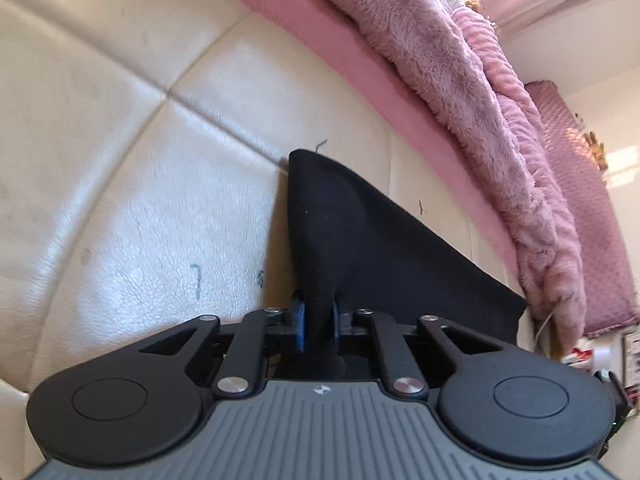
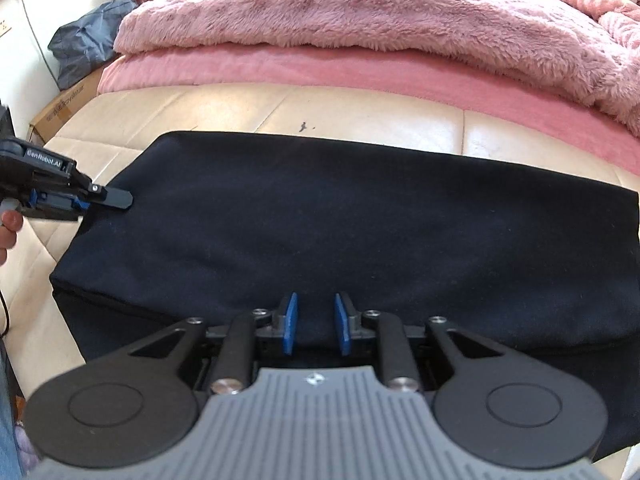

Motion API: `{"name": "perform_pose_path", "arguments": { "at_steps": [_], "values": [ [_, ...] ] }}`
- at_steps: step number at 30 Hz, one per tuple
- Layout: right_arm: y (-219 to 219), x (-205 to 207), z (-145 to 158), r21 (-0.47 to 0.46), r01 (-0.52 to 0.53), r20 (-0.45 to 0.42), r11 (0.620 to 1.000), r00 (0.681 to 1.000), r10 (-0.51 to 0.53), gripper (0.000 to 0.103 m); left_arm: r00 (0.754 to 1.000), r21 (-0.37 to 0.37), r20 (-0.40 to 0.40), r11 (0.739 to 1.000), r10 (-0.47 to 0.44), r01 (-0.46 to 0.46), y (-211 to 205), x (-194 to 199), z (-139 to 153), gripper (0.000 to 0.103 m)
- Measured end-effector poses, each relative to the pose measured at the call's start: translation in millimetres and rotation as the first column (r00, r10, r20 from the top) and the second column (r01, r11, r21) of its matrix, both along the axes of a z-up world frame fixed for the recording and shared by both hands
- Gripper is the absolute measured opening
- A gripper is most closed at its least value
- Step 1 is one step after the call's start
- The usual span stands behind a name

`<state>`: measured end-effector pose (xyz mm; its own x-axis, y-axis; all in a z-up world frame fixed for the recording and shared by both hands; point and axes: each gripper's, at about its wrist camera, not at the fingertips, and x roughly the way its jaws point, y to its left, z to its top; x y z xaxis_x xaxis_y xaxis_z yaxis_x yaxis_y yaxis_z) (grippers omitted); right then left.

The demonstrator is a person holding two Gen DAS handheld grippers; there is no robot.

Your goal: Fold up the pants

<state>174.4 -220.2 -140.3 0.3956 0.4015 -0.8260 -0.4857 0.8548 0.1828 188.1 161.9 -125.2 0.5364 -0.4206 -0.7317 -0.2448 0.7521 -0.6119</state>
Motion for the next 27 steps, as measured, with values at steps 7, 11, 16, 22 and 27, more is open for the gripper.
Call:
{"name": "perform_pose_path", "arguments": {
  "at_steps": [7,11,16,22,27],
  "values": [
    [37.3,-11.2,3.3,-0.009,-0.128,-0.039,0.992,0.991,0.128,0.022,0.999,0.087,-0.026,0.995,0.040,-0.038,26.1,-13.4,28.9,0.011],
    [65.7,-19.7,4.2,0.001,-0.194,-0.047,0.981,0.980,0.194,0.022,0.998,0.146,-0.049,0.989,0.040,-0.032,33.3,-12.8,52.0,0.011],
    [73.3,-15.7,13.4,-0.008,-0.195,-0.015,0.981,0.981,0.195,0.021,0.999,0.155,-0.027,0.988,-0.023,0.027,23.8,-7.7,85.3,0.010],
    [24.1,-7.1,34.3,-0.010,-0.068,0.042,0.998,0.997,0.068,0.021,0.997,0.095,0.013,0.993,-0.071,0.069,-7.5,4.0,123.4,0.008],
    [-40.6,-2.1,40.7,-0.058,0.084,0.072,0.995,0.994,-0.080,0.021,0.991,0.081,0.057,0.990,-0.119,0.114,-46.3,14.6,150.6,0.008]
  ]
}}
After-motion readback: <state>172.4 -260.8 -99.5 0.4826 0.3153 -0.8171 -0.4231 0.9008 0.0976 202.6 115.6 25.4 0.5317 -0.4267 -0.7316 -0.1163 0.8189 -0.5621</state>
